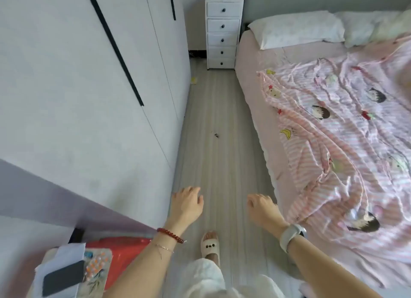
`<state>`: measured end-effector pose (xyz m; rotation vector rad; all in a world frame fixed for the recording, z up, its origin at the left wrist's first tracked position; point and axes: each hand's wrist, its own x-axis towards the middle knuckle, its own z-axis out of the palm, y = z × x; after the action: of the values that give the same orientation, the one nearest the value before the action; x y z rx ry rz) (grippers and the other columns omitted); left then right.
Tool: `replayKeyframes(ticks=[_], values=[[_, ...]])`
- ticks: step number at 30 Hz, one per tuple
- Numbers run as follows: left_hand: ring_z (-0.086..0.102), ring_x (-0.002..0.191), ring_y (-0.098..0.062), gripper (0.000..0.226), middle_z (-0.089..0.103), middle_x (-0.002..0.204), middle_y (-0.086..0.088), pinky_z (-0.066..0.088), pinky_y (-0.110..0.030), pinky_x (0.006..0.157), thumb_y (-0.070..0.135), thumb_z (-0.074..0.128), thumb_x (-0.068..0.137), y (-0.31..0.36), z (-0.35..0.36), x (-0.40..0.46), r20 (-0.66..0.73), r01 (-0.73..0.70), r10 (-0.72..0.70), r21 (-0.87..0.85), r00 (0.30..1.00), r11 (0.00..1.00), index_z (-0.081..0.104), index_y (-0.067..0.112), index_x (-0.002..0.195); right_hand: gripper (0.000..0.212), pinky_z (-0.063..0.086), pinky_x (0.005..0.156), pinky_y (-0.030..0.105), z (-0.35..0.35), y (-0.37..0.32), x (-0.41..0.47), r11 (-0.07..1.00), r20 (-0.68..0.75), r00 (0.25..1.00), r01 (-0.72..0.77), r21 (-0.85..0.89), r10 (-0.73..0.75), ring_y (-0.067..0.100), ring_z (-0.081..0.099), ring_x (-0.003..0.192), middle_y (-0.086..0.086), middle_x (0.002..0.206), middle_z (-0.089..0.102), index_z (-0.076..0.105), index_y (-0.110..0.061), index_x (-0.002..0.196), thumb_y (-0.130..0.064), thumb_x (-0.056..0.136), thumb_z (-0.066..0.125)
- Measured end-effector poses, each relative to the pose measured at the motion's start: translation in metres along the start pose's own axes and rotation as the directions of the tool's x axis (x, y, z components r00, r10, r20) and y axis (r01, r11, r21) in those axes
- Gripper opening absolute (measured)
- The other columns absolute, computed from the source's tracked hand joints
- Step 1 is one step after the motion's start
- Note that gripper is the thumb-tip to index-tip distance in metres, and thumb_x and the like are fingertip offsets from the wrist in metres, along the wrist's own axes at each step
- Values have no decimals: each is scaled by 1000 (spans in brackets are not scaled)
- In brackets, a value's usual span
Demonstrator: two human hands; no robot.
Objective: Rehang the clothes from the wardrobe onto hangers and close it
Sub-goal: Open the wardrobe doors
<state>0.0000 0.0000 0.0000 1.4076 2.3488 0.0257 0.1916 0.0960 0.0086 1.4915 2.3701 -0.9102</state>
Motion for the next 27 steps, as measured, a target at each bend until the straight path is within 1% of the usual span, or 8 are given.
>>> replayKeyframes(ticks=[1,6,10,13,16,19,23,27], values=[[48,119,-21,38,54,129,-1,35,-33,95,30,36,95,-4,-10,24,-25,-13,13,-27,1000,1000,46,19,131,30,31,69,32,-8,-3,24,1000,-55,998,17,12,-17,24,41,83,1,78,47,29,-19,59,-12,88,31],[48,119,-22,39,52,131,-3,36,-35,97,28,36,96,-11,-62,130,-45,-12,10,-50,999,999,45,17,133,25,32,71,33,-61,-29,121,1000,-51,999,-6,31,7,23,40,84,-1,80,48,40,-14,69,-17,92,31],[49,119,-21,39,52,132,-3,36,-36,99,27,37,96,-7,-92,209,-94,10,-18,-82,995,997,45,16,133,32,30,64,32,-93,-42,199,999,-29,999,27,33,-26,24,40,79,-7,67,40,29,-22,58,-15,90,30],[49,118,-22,40,51,133,-3,36,-35,98,27,37,96,-3,-116,266,-138,42,-55,-98,989,994,44,15,133,32,30,64,32,-123,-60,270,995,18,996,85,49,-86,25,41,78,-4,65,42,31,-22,59,-16,90,30],[49,118,-23,39,51,133,-3,37,-35,96,26,38,96,-4,-144,323,-224,136,-165,-139,961,981,45,16,132,27,37,78,35,-159,-86,347,980,57,979,195,28,-197,28,48,94,4,87,56,55,-20,81,-21,93,31],[50,115,-24,37,51,132,-3,39,-33,93,24,38,96,-5,-185,371,-319,258,-306,-184,897,948,46,16,131,28,39,87,36,-198,-121,415,941,100,938,337,-34,-332,30,51,102,7,101,60,57,-13,98,-22,94,32],[51,115,-23,38,52,132,-4,38,-33,91,24,40,96,-10,-262,413,-518,344,-394,-196,759,918,46,16,133,33,39,93,34,-250,-185,472,788,97,796,605,-114,-597,27,50,114,5,121,58,57,-13,116,-21,94,34],[60,101,-32,32,63,115,-12,46,-40,83,13,51,89,-19,-347,402,-779,383,-399,-222,484,897,58,5,119,34,37,95,31,-294,-273,489,490,-34,489,871,-42,-871,22,48,118,3,126,57,54,-14,125,-16,94,40]])
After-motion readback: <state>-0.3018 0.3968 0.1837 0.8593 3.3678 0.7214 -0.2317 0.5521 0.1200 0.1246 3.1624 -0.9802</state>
